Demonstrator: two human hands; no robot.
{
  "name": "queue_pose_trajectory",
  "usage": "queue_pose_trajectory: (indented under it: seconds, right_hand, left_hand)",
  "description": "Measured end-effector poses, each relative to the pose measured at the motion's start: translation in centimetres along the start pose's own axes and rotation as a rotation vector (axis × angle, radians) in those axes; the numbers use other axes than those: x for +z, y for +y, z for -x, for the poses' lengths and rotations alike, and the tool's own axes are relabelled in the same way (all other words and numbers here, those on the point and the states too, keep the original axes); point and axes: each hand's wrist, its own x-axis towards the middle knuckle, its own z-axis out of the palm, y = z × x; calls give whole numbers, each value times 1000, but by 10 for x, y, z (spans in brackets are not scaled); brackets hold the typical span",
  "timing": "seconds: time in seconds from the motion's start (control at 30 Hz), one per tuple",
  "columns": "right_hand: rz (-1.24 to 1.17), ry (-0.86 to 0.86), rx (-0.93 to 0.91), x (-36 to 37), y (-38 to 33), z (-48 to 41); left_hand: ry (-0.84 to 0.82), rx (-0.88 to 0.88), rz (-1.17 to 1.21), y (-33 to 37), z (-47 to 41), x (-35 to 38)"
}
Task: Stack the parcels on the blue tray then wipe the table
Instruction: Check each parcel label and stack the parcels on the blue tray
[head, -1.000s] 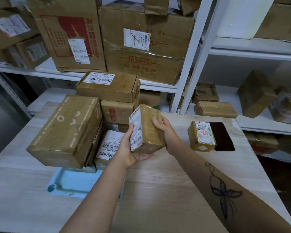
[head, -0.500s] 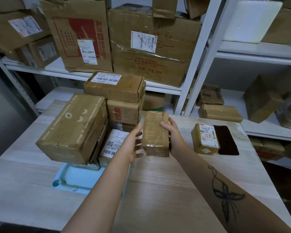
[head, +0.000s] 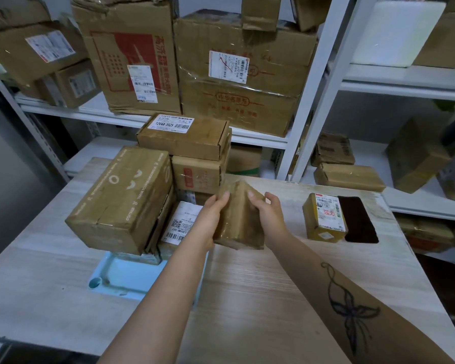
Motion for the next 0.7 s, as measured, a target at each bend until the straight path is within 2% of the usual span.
queue_pose_trajectory:
  seconds: [0.07,0.13,0.27,0.37,0.5,0.6,0.7]
  right_hand:
    - [-10,36,-6,-2,-2,-2]
    - [-18,49,-12,-4,-6,-3]
    - [-47,40,-7,-5,-11,-5]
    - [-4,-33,77,-3,-13,-5]
    - [-120,-175,234,-1,-15,1]
    - [-200,-266,238,2,-14,3]
    - [-143,-251,206,5,-11,1]
  left_hand:
    - [-73,-36,-23,1,0,-1]
    - [-79,-41,-35,-1,1,-2]
    - [-105,-102,64,-3,-1,-4]
    - [-154,-151,146,-3,0,-6]
    - [-174,-197,340,0,4,-12]
    - [-205,-268,393,-1,8,-18]
    - [-279,-320,466,-6,9,-27]
